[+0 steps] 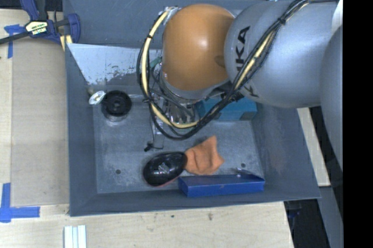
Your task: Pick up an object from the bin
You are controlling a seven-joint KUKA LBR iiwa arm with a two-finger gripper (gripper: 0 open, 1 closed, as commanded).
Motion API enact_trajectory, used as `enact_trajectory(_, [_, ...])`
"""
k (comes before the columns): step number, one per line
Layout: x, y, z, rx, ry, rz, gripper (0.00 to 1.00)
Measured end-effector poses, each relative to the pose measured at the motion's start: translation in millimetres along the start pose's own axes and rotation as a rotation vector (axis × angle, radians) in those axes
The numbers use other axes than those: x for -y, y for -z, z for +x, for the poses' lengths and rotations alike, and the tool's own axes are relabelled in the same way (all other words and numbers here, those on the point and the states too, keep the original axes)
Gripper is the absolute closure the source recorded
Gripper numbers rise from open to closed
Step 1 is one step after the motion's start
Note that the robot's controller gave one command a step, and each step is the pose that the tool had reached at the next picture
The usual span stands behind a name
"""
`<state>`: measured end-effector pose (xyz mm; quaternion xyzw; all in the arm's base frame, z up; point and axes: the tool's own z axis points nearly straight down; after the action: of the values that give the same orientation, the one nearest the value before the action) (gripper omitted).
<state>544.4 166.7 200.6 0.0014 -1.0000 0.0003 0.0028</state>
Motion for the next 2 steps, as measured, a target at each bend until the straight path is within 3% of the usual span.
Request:
enact_trajectory(1, [1,5,-1.8,0.008,-0.003,-0.002,0.00])
enact_trajectory(2, [31,-30,34.1,0.011,0.016,-0.003,0.00])
